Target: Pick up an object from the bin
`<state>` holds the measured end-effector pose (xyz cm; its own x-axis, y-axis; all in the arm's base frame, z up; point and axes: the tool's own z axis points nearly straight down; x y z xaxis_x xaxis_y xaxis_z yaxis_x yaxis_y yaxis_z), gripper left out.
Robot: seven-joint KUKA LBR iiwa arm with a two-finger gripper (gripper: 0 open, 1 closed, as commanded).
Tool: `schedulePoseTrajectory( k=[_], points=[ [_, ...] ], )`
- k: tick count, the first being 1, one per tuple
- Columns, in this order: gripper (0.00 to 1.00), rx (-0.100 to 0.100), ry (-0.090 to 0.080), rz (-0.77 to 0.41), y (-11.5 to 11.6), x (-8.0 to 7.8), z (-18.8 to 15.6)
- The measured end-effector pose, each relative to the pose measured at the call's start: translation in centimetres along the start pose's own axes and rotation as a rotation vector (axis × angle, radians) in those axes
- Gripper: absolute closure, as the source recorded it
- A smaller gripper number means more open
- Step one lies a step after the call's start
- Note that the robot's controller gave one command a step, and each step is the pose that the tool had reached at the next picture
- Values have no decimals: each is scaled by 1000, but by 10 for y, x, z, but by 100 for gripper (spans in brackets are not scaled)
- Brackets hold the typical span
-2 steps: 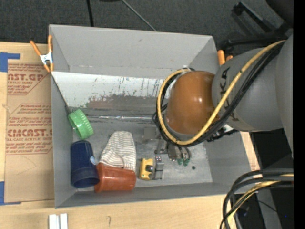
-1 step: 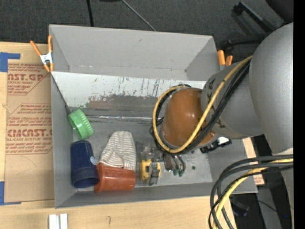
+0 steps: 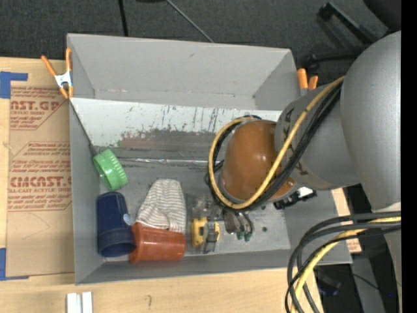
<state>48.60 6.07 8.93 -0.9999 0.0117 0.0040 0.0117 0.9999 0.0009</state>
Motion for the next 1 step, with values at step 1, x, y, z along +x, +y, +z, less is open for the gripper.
schedulePoseTrajectory(
  k=[1],
  points=[
    [100, 0, -2, 17, 2, -1, -60]
  ],
)
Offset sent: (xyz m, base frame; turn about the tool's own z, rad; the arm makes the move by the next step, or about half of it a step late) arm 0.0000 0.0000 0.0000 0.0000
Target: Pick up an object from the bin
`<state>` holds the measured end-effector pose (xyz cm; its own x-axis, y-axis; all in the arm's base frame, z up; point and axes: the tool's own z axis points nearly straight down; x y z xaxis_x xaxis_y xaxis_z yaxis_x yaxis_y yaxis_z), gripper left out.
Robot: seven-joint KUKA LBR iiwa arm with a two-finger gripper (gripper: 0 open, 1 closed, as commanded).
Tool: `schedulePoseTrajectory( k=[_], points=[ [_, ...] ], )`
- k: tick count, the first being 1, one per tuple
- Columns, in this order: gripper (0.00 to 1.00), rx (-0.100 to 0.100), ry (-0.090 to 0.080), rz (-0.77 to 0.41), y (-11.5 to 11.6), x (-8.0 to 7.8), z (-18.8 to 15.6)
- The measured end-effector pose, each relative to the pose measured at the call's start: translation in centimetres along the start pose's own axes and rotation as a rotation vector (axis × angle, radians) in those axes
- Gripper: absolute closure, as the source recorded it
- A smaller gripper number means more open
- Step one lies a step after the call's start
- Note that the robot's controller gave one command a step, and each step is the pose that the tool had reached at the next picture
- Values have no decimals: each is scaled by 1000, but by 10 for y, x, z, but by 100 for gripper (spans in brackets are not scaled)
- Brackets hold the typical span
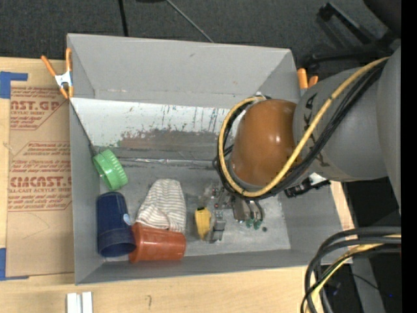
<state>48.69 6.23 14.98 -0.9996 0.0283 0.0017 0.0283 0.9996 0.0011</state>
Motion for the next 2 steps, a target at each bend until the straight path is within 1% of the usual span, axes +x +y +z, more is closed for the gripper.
schedulePoseTrajectory(
  k=[1, 2],
  points=[
    [100, 0, 0, 0, 0, 0, 0],
    [100, 0, -2, -1, 2, -46, -87]
  ],
)
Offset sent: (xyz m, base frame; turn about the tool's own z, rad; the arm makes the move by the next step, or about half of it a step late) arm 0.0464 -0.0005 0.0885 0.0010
